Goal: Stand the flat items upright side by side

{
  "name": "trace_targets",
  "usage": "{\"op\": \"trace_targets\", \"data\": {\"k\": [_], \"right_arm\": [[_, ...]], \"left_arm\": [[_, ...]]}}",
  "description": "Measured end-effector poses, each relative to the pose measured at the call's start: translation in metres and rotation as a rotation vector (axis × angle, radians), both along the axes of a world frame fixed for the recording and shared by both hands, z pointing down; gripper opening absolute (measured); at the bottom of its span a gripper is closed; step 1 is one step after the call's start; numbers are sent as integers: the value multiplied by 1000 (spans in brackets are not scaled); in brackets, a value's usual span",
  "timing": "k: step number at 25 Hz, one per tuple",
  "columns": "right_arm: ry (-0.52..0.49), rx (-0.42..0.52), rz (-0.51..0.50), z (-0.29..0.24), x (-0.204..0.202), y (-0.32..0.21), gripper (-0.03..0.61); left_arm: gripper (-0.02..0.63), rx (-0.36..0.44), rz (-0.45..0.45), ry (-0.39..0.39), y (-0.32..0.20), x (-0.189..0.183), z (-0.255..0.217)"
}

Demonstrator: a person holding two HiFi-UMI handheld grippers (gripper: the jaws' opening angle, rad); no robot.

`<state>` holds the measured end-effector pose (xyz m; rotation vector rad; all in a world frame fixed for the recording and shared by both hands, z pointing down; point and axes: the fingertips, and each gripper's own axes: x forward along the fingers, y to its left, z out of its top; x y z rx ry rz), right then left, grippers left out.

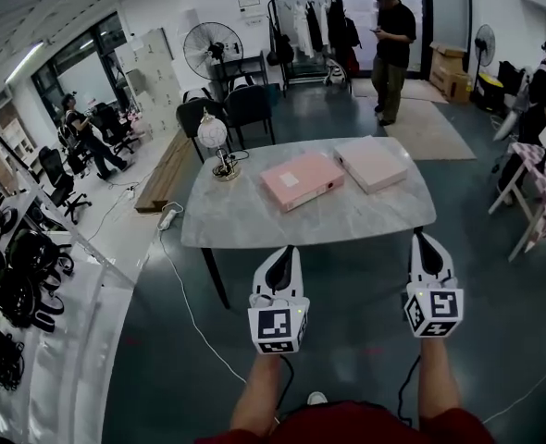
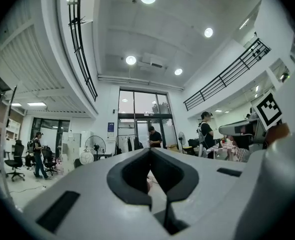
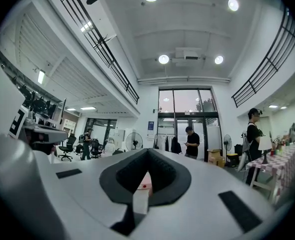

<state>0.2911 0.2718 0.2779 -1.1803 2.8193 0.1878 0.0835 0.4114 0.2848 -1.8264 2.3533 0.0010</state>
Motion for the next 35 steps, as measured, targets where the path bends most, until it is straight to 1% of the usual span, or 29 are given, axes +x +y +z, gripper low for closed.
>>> {"op": "trace_targets", "data": {"k": [8, 14, 20, 27, 31, 35], "right_arm": [[1, -10, 39, 5, -14, -10, -2], [-10, -23, 58, 13, -19, -44, -2], [-16, -50, 70, 24, -19, -117, -2], [-5, -67, 60, 24, -14, -210, -2], [6, -73, 55, 26, -1, -266, -2], [0, -82, 57, 26, 16, -322, -2]], "left_arm": [[6, -20, 40, 17, -18, -23, 11], [7, -33, 69, 13, -57, -28, 15], [6, -57, 79, 5, -128, -30, 20], [6, -89, 75, 17, -222, -24, 21], [6, -106, 70, 31, -279, -13, 23], [7, -114, 75, 25, -336, 4, 22]]}}
